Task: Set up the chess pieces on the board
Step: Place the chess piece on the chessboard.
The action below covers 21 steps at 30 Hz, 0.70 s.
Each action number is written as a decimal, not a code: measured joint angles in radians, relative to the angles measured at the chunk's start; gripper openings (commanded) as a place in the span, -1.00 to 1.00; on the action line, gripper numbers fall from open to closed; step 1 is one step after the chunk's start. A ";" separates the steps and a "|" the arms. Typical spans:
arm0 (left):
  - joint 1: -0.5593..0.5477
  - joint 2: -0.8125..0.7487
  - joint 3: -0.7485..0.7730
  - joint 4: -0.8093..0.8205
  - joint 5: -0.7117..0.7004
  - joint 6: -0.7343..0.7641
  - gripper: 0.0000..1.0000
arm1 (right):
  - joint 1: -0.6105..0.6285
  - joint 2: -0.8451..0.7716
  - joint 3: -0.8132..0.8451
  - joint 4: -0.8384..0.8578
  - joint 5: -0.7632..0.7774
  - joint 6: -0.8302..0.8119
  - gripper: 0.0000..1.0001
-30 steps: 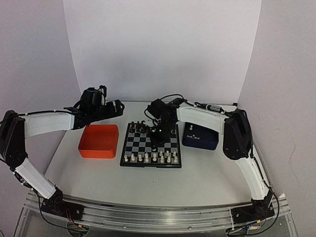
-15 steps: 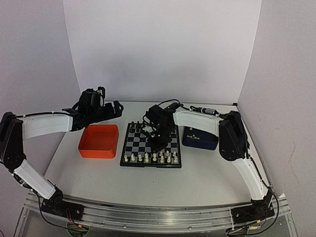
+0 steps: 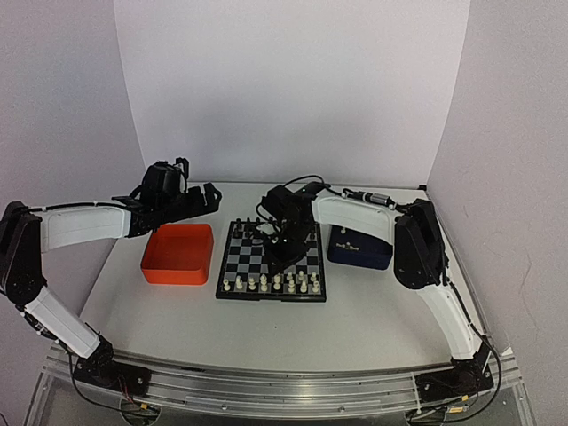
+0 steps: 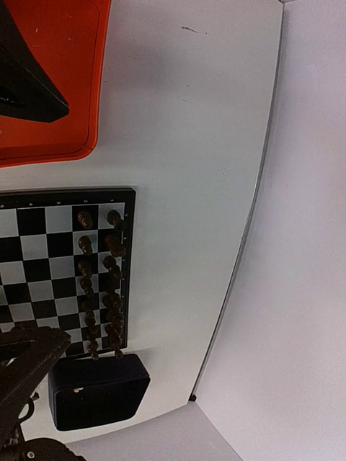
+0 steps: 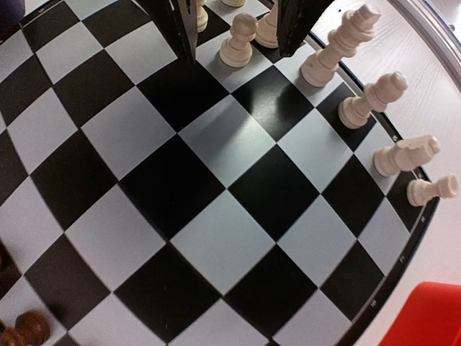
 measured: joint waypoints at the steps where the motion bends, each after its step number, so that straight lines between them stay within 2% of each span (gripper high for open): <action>1: 0.000 0.000 0.000 0.001 0.000 0.000 0.99 | 0.000 0.000 0.016 0.000 0.002 0.003 -0.22; 4: 0.000 0.000 0.000 0.003 0.001 0.000 0.99 | 0.000 -0.001 0.062 0.001 0.024 0.007 -0.11; 9: 0.000 0.000 0.000 0.015 0.002 0.001 0.99 | -0.005 -0.036 0.090 0.002 0.127 0.006 0.23; 13: 0.000 0.000 0.000 0.020 0.001 0.001 0.99 | -0.026 -0.098 0.074 0.009 0.222 0.019 0.33; 17: 0.000 0.010 0.005 0.020 0.000 0.002 1.00 | -0.123 -0.199 -0.016 0.033 0.272 0.062 0.37; 21: 0.000 0.032 0.021 0.017 -0.006 0.005 0.99 | -0.293 -0.256 -0.110 0.063 0.292 0.100 0.34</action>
